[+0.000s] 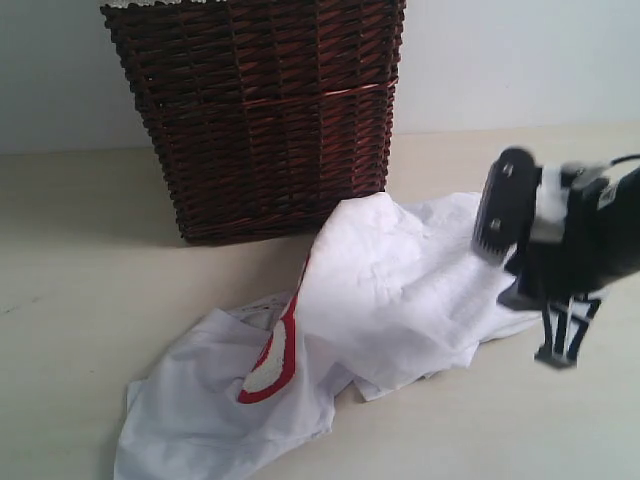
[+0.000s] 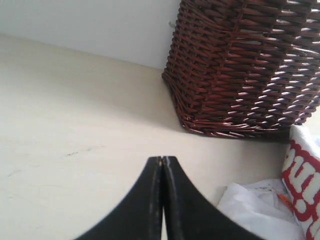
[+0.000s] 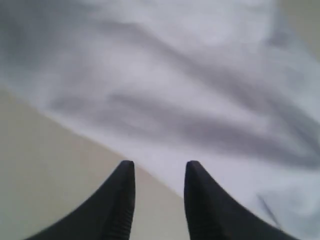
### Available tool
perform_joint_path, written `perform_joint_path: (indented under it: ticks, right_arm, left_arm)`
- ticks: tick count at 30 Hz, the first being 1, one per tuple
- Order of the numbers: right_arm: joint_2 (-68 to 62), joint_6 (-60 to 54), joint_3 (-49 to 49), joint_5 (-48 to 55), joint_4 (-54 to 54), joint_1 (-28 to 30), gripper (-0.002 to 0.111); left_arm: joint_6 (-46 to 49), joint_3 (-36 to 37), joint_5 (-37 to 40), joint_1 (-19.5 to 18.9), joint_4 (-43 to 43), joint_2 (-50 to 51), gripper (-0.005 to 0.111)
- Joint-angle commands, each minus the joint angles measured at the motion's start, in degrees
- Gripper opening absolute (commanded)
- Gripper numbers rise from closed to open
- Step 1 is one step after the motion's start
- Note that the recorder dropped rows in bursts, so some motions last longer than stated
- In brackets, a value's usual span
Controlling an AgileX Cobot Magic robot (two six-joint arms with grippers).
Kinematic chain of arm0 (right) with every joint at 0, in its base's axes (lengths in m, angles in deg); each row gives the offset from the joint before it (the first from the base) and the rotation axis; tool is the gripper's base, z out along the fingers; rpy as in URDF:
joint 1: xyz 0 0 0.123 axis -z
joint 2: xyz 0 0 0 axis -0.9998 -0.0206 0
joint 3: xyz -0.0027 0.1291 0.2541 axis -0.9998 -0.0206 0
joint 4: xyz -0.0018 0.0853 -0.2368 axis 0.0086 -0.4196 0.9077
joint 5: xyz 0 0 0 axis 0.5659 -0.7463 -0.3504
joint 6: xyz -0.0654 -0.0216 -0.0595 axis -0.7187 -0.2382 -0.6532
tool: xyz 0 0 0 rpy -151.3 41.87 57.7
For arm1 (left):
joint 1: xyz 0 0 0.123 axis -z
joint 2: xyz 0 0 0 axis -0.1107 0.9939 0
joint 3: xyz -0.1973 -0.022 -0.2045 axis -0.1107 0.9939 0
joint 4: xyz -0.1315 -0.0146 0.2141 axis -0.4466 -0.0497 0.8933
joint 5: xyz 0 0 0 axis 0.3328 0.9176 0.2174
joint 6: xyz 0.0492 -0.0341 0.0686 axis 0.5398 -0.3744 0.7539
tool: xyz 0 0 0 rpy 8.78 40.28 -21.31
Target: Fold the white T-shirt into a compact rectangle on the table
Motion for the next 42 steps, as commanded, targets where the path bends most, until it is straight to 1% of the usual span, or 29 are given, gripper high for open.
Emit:
perform_joint_path:
  ticks: [1,4,5,7,8,9,12,13,15,18,19,20,22,23,25,26,27,28,31,34,36,37,38,40,41,42]
  right_arm:
    - [0.4,-23.7,-4.2,1.2,-24.0,-7.4,0.024]
    - [0.2,-33.3,-4.5,1.5,-38.3,-12.3,0.023]
    - [0.1,-35.8,-4.5,-0.8,-45.6,-15.5,0.023]
    - [-0.4,-35.7,-4.5,-3.9,-47.2,-19.4,0.025]
    - [-0.9,-35.7,-4.5,-4.9,-46.5,-21.3,0.03]
    - [-1.5,-35.7,-4.5,-5.7,-45.1,-23.2,0.037]
    - [-4.0,-35.7,-4.3,-9.3,-43.9,-28.5,0.063]
    - [-4.9,-35.6,-4.2,-10.4,-44.4,-29.8,0.068]
    - [-7.7,-34.0,-4.2,-12.4,-44.8,-31.6,0.069]
    - [-13.9,-32.9,-3.9,-13.8,-44.8,-32.2,0.064]
    - [-15.9,-32.9,-3.4,-15.6,-44.7,-32.2,0.063]
    - [-18.3,-32.9,-2.1,-19.5,-44.7,-32.2,0.062]
    - [-21.1,-32.8,0.7,-24.6,-44.7,-32.2,0.062]
    - [-21.8,-32.8,2.2,-24.8,-45.0,-32.2,0.06]
    - [-22.2,-32.8,5.2,-24.8,-49.3,-32.2,0.039]
    - [-22.0,-32.8,6.3,-24.6,-49.6,-32.2,0.02]
    - [-21.6,-32.8,6.7,-24.6,-49.6,-32.2,0.005]
    - [-20.5,-33.1,7.2,-24.1,-49.6,-32.2,0.0]
    - [-15.8,-33.2,8.2,-19.5,-46.9,-32.2,0.0]
    - [-10.3,-31.1,9.9,-5.8,-42.8,-32.2,0.0]
    - [-7.4,-21.9,11.8,10.5,-37.0,-32.2,0.0]
    - [-7.4,-19.9,12.2,13.3,-35.5,-32.2,0.0]
    - [-7.4,-17.5,12.3,18.3,-31.5,-32.2,0.0]
    - [-8.1,-17.2,12.3,24.8,-25.3,-32.2,0.0]
    - [-8.6,-17.2,12.3,25.8,-24.4,-32.2,0.0]
    - [-9.7,-17.2,12.3,24.6,-23.9,-32.2,0.0]
  left_arm:
    - [-0.2,0.1,0.2,0.2,-0.2,-0.4,0.0]
    - [-0.2,0.1,0.2,0.2,-0.2,-0.4,0.0]
    - [-0.2,0.1,0.2,0.2,-0.2,-0.4,0.0]
    - [-0.2,0.1,0.2,0.2,-0.2,-0.4,0.0]
    - [-0.2,0.1,0.2,0.2,-0.2,-0.4,0.0]
    - [-0.2,0.1,0.2,0.2,-0.2,-0.4,0.0]
    - [-0.2,0.1,0.2,0.2,-0.2,-0.4,0.0]
    - [-0.2,0.1,0.2,0.2,-0.2,-0.4,0.0]
    - [-0.2,0.1,0.2,0.2,-0.2,-0.4,0.0]
    - [-0.2,0.1,0.2,0.2,-0.2,-0.4,0.0]
    - [-0.2,0.1,0.2,0.2,-0.2,-0.4,0.0]
    - [-0.2,0.1,0.2,0.2,-0.2,-0.4,0.0]
    - [-0.2,0.1,0.2,0.2,-0.2,-0.4,0.0]
    - [-0.2,0.1,0.2,0.2,-0.2,-0.4,0.0]
    - [-0.2,0.1,0.2,0.2,-0.2,-0.4,0.0]
    - [-0.2,0.1,0.2,0.2,-0.2,-0.4,0.0]
    - [-0.2,0.1,0.2,0.2,-0.2,-0.4,0.0]
    - [-0.2,0.1,0.2,0.2,-0.2,-0.4,0.0]
    - [-0.2,0.1,0.2,0.2,-0.2,-0.4,0.0]
    - [-0.2,0.1,0.2,0.2,-0.2,-0.4,0.0]
    - [-0.2,0.1,0.2,0.2,-0.2,-0.4,0.0]
    - [-0.2,0.1,0.2,0.2,-0.2,-0.4,0.0]
    - [-0.2,0.1,0.2,0.2,-0.2,-0.4,0.0]
    - [-0.2,0.1,0.2,0.2,-0.2,-0.4,0.0]
    - [-0.2,0.1,0.2,0.2,-0.2,-0.4,0.0]
    - [-0.2,0.1,0.2,0.2,-0.2,-0.4,0.0]
